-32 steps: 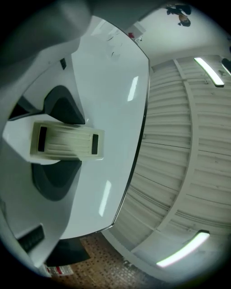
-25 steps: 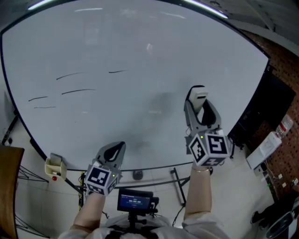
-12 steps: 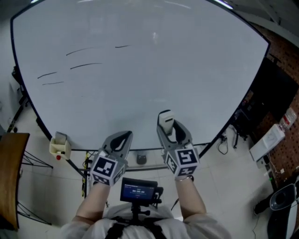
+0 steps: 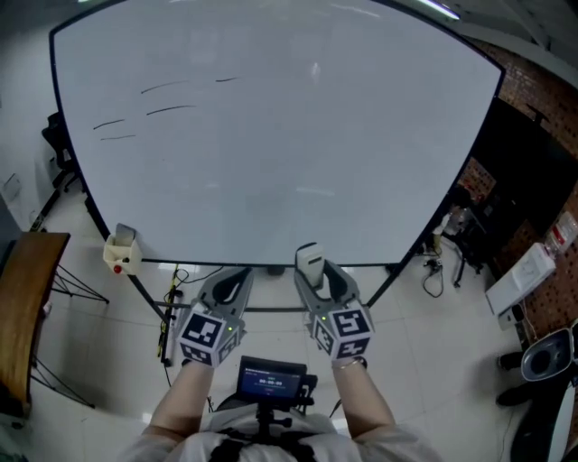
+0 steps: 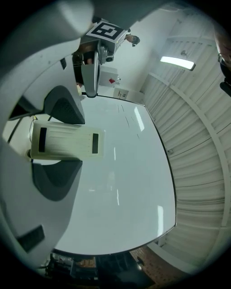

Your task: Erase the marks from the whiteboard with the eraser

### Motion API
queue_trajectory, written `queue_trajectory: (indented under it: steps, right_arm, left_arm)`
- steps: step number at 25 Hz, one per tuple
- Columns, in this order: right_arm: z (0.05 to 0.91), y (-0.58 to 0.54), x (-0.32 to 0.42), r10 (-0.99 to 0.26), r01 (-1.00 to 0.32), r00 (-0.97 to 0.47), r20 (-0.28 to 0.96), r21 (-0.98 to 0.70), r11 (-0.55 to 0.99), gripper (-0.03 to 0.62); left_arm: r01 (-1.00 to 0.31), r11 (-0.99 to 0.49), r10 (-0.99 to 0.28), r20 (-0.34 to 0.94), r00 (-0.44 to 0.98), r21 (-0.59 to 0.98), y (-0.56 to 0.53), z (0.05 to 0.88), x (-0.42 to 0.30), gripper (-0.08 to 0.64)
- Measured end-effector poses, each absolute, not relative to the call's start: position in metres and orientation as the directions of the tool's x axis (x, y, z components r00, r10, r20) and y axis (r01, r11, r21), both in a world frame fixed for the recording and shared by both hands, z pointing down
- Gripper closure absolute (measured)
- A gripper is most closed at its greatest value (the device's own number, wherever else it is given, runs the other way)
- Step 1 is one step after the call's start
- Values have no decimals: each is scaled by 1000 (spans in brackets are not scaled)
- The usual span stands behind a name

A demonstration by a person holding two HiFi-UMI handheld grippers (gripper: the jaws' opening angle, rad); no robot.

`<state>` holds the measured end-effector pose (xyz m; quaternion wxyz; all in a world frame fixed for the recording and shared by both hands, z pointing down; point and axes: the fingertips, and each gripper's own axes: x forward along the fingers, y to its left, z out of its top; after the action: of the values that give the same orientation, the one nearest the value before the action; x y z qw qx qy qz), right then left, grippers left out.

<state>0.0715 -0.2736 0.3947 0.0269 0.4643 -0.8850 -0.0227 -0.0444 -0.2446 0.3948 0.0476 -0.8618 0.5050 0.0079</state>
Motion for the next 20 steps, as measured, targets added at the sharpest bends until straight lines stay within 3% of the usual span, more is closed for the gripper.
queue_trajectory:
  steps: [20]
  right_arm:
    - [444,-146,122,-751,-754,-655,89,-5,657,330]
  left_arm:
    - [-913,-407,-912,-38,408,-40,-120,425,11,552]
